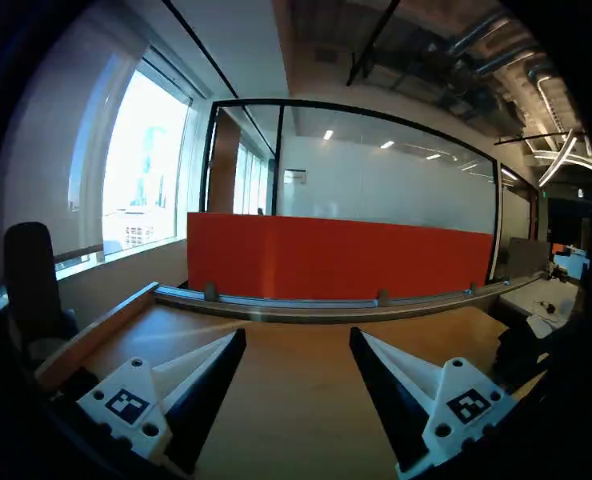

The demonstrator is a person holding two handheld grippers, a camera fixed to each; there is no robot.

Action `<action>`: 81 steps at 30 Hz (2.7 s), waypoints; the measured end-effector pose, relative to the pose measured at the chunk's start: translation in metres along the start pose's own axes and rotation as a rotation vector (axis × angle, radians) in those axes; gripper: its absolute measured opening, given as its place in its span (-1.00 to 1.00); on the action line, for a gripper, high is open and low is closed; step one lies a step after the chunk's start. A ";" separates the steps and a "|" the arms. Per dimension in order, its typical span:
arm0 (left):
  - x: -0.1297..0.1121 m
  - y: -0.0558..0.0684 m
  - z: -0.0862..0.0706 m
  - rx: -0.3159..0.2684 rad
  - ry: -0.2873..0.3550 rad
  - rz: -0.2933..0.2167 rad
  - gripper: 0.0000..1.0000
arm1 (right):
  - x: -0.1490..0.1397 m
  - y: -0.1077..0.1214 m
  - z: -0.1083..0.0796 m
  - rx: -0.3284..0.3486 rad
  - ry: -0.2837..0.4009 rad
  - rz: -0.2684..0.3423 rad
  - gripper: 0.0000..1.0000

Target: Fold towel

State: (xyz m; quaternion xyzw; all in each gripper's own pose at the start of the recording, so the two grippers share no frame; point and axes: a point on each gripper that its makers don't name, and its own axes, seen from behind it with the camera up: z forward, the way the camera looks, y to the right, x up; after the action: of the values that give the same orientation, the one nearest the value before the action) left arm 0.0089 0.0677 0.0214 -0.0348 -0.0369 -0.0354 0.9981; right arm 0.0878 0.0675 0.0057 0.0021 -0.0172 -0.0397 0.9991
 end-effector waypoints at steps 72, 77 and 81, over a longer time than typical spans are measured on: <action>-0.145 -0.067 0.006 0.038 0.106 0.068 0.91 | -0.072 -0.138 0.026 0.075 -0.037 0.106 0.83; -0.157 -0.072 0.006 0.046 0.098 0.055 0.92 | -0.078 -0.141 0.028 0.076 -0.041 0.091 0.83; -0.160 -0.076 0.006 0.053 0.099 0.053 0.91 | -0.080 -0.144 0.031 0.081 -0.041 0.091 0.84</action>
State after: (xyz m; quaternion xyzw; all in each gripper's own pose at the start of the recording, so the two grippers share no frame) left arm -0.1560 0.0033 0.0200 -0.0076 0.0127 -0.0098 0.9998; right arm -0.0040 -0.0697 0.0332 0.0407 -0.0393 0.0066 0.9984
